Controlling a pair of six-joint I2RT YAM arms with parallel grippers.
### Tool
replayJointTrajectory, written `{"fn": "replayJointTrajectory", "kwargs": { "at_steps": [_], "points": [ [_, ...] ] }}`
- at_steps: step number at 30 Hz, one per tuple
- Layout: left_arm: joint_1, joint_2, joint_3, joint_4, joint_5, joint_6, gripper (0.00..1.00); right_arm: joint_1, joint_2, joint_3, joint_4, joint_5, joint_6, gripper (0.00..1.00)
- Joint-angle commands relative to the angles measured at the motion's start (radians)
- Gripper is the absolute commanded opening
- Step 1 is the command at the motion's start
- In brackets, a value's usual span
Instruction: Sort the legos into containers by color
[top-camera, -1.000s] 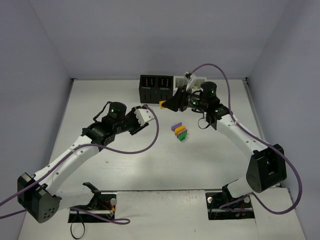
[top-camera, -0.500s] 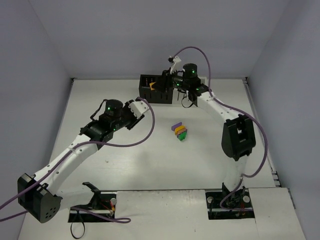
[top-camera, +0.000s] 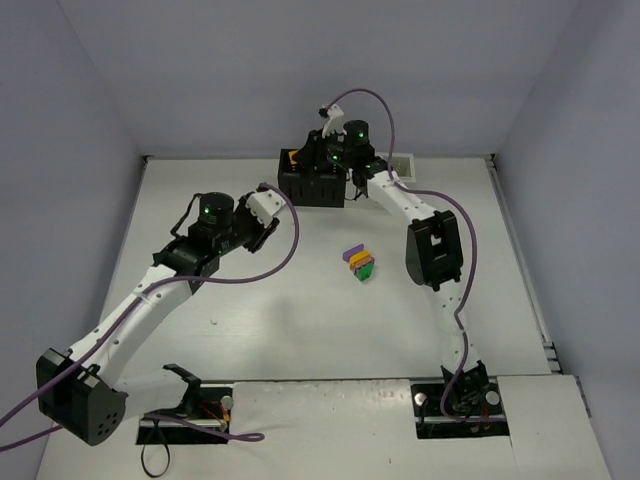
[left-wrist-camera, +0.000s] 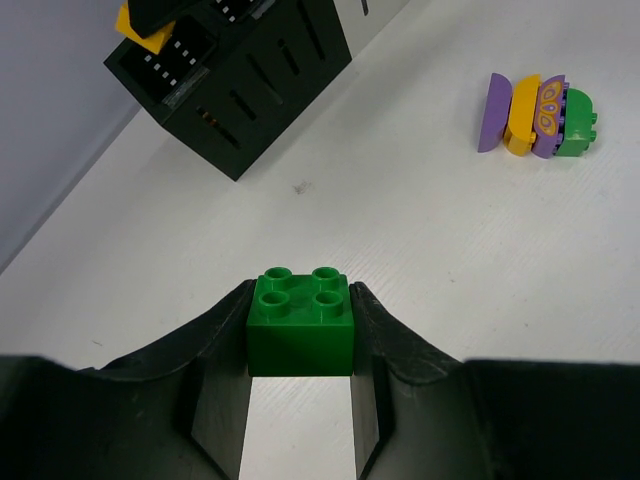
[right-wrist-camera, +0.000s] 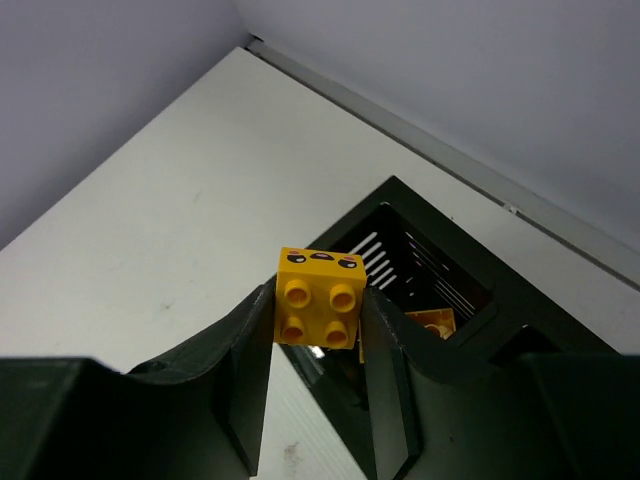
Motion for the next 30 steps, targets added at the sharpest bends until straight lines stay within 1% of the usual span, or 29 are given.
{"fn": "replayJointTrajectory", "kwargs": {
  "at_steps": [1, 2, 4, 5, 6, 7, 10, 12, 14, 15, 16, 17, 19, 20, 21, 22, 23, 24, 25, 27, 28, 30],
  "points": [
    [0.012, -0.012, 0.045, 0.067, 0.038, -0.015, 0.12, 0.007, 0.010, 0.080, 0.081, 0.042, -0.011, 0.22],
    [0.012, -0.012, 0.047, 0.065, 0.040, -0.015, 0.12, 0.007, 0.016, 0.086, 0.081, 0.043, -0.011, 0.27],
    [0.014, -0.014, 0.047, 0.065, 0.046, -0.014, 0.12, 0.007, 0.024, 0.096, 0.083, 0.048, -0.005, 0.36],
    [0.012, -0.014, 0.047, 0.068, 0.048, -0.014, 0.12, 0.007, 0.022, 0.097, 0.083, 0.048, -0.005, 0.46],
    [0.015, -0.015, 0.045, 0.069, 0.048, -0.012, 0.12, 0.007, 0.018, 0.091, 0.081, 0.045, -0.005, 0.49],
    [0.014, -0.017, 0.044, 0.070, 0.051, -0.011, 0.12, 0.007, 0.001, 0.087, 0.083, 0.042, -0.005, 0.56],
    [0.014, -0.015, 0.044, 0.069, 0.060, -0.008, 0.12, 0.007, -0.048, 0.050, 0.083, 0.036, -0.003, 0.66],
    [0.015, -0.015, 0.045, 0.065, 0.072, -0.008, 0.12, 0.005, -0.081, 0.022, 0.080, 0.013, 0.012, 0.67],
    [0.015, -0.015, 0.044, 0.064, 0.080, -0.005, 0.12, 0.004, -0.151, -0.044, 0.081, -0.001, 0.024, 0.67],
    [0.015, -0.017, 0.042, 0.065, 0.084, 0.000, 0.12, 0.004, -0.176, -0.071, 0.081, -0.027, 0.044, 0.66],
    [0.014, -0.021, 0.039, 0.064, 0.091, 0.011, 0.12, 0.005, -0.235, -0.103, 0.084, -0.039, 0.058, 0.63],
    [0.015, -0.024, 0.038, 0.068, 0.095, 0.014, 0.12, 0.005, -0.267, -0.175, 0.089, -0.056, 0.073, 0.62],
    [0.012, -0.032, 0.030, 0.070, 0.115, 0.024, 0.12, 0.008, -0.361, -0.251, 0.107, -0.121, 0.121, 0.60],
    [0.012, -0.035, 0.027, 0.069, 0.124, 0.028, 0.12, 0.008, -0.395, -0.289, 0.110, -0.136, 0.133, 0.60],
    [0.014, -0.037, 0.027, 0.069, 0.149, 0.031, 0.12, 0.010, -0.429, -0.371, 0.117, -0.161, 0.145, 0.60],
    [0.012, -0.041, 0.025, 0.069, 0.163, 0.043, 0.12, 0.014, -0.494, -0.415, 0.124, -0.171, 0.170, 0.60],
    [0.012, -0.043, 0.024, 0.070, 0.173, 0.048, 0.12, 0.017, -0.527, -0.458, 0.132, -0.185, 0.184, 0.60],
    [0.014, -0.047, 0.021, 0.070, 0.181, 0.052, 0.12, 0.020, -0.556, -0.534, 0.135, -0.199, 0.196, 0.61],
    [0.011, -0.052, 0.016, 0.072, 0.193, 0.063, 0.12, 0.027, -0.609, -0.570, 0.144, -0.228, 0.225, 0.62],
    [0.012, -0.064, 0.010, 0.075, 0.203, 0.075, 0.12, 0.034, -0.659, -0.665, 0.163, -0.253, 0.253, 0.63],
    [0.011, -0.069, 0.005, 0.075, 0.215, 0.080, 0.12, 0.039, -0.706, -0.691, 0.167, -0.260, 0.262, 0.64],
    [0.011, -0.078, -0.001, 0.078, 0.227, 0.087, 0.12, 0.060, -0.748, -0.739, 0.170, -0.259, 0.282, 0.65]
  ]
}}
